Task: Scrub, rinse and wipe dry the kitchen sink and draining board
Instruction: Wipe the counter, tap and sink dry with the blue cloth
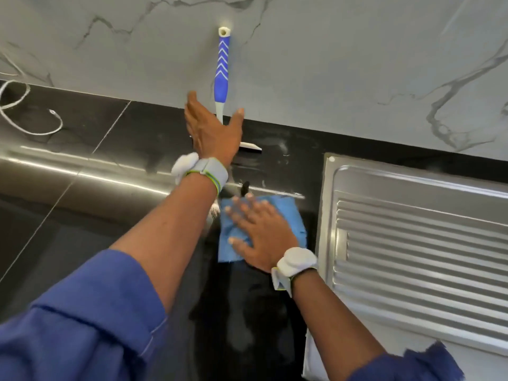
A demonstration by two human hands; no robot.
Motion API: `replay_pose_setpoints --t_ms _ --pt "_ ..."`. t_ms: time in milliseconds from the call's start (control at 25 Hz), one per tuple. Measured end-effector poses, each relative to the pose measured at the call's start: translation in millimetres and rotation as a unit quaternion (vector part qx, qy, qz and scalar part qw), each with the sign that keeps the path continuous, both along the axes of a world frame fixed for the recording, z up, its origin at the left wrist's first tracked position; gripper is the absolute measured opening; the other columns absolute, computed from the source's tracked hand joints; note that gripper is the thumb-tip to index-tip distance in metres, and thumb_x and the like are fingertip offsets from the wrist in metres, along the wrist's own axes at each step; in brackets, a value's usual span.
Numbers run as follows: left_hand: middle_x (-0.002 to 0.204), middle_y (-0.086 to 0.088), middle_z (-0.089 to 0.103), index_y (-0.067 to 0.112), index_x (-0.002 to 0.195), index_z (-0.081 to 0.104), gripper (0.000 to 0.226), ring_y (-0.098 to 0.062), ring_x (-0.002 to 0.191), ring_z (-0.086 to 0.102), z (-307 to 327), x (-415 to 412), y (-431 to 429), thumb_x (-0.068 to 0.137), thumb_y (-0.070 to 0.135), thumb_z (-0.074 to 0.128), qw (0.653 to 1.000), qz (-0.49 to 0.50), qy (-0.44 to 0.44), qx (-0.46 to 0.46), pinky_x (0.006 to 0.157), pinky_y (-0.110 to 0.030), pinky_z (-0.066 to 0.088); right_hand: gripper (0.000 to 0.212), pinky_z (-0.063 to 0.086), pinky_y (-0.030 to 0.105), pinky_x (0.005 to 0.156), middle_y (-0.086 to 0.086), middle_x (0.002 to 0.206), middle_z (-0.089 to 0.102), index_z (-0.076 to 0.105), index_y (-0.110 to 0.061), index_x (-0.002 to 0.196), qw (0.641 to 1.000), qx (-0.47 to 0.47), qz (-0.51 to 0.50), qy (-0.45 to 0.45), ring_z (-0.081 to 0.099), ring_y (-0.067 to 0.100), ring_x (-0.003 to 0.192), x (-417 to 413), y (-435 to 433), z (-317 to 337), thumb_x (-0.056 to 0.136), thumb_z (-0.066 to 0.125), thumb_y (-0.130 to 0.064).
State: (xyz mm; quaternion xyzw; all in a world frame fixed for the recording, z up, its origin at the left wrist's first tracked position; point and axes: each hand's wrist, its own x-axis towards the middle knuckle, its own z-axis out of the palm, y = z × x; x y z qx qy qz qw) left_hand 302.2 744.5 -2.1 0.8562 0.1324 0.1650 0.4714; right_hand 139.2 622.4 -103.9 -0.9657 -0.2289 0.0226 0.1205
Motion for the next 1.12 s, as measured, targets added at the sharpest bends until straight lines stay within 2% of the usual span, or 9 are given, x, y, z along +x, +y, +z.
replay_pose_setpoints --t_ms 80,160,280,480,600,720,840,1000,1120 --pt "0.148 -0.010 0.052 0.012 0.153 0.035 0.078 -0.028 0.136 0.049 0 36 4 0.091 0.045 0.069 0.999 -0.033 0.021 0.011 0.110 -0.028 0.035 0.063 0.020 0.052 0.120 -0.001 0.167 0.018 0.024 -0.029 0.159 0.984 0.004 -0.179 -0.011 0.009 0.027 0.155 -9 -16 -2 0.100 0.034 -0.050" --pt "0.114 0.004 0.074 0.023 0.129 0.055 0.038 -0.025 0.107 0.068 -2 59 13 0.096 0.043 0.057 0.996 -0.086 0.022 0.010 0.093 -0.029 0.049 0.059 0.017 0.052 0.121 -0.001 0.168 0.009 0.017 -0.029 0.160 0.970 -0.013 -0.241 -0.003 0.001 0.028 0.155 -55 -12 1 0.105 0.028 -0.044" --pt "0.075 0.010 0.074 0.029 0.097 0.058 0.020 -0.016 0.067 0.073 0 67 27 0.101 0.039 0.041 0.993 -0.117 -0.026 -0.019 0.075 -0.040 0.059 0.054 0.014 0.052 0.123 -0.003 0.168 0.008 0.017 -0.032 0.160 0.993 -0.025 -0.114 0.009 -0.002 0.026 0.155 -74 29 7 0.107 0.024 -0.041" --pt "0.072 0.006 0.067 0.027 0.096 0.058 0.024 -0.019 0.044 0.056 7 72 35 0.105 0.041 0.041 0.979 -0.140 -0.109 -0.098 0.051 -0.034 0.051 0.055 0.014 0.046 0.122 -0.007 0.165 0.023 0.027 -0.038 0.156 0.997 -0.059 0.049 -0.030 0.012 0.023 0.154 90 67 -4 0.103 0.025 -0.049" --pt "0.076 0.003 0.067 0.030 0.095 0.057 0.022 -0.017 0.045 0.047 11 79 45 0.104 0.044 0.041 0.974 -0.150 -0.128 -0.109 0.049 -0.034 0.048 0.057 0.008 0.047 0.124 -0.008 0.166 0.018 0.019 -0.038 0.158 0.994 -0.087 0.068 -0.016 0.010 0.021 0.155 148 39 -6 0.103 0.021 -0.054" --pt "0.077 0.000 0.066 0.024 0.099 0.059 0.023 -0.015 0.046 0.044 11 77 36 0.105 0.041 0.045 0.969 -0.153 -0.114 -0.154 0.047 -0.032 0.045 0.065 0.017 0.053 0.121 -0.001 0.167 0.019 0.021 -0.032 0.159 0.984 -0.066 -0.162 -0.029 0.012 0.028 0.154 147 -36 -9 0.099 0.014 -0.057" --pt "0.077 -0.001 0.066 0.021 0.101 0.061 0.022 -0.014 0.049 0.046 7 75 28 0.104 0.039 0.048 0.964 -0.149 -0.114 -0.188 0.050 -0.032 0.044 0.062 0.015 0.055 0.122 0.006 0.167 0.015 0.018 -0.025 0.160 0.924 -0.067 -0.377 -0.024 0.009 0.033 0.154 88 -58 -15 0.103 0.018 -0.049" --pt "0.073 0.004 0.066 0.017 0.103 0.060 0.019 -0.016 0.049 0.043 3 69 20 0.106 0.033 0.050 0.958 -0.131 -0.115 -0.229 0.047 -0.030 0.039 0.057 0.012 0.053 0.122 0.001 0.167 0.017 0.021 -0.028 0.159 0.988 -0.065 -0.131 -0.040 0.006 0.029 0.155 104 13 -8 0.104 0.020 -0.043" --pt "0.073 0.005 0.064 0.018 0.102 0.059 0.017 -0.013 0.048 0.041 3 68 10 0.107 0.031 0.050 0.953 -0.130 -0.110 -0.252 0.044 -0.026 0.036 0.055 0.011 0.046 0.123 -0.008 0.167 0.015 0.019 -0.033 0.159 0.996 -0.079 0.034 -0.016 0.006 0.022 0.155 189 -1 -2 0.106 0.024 -0.045"
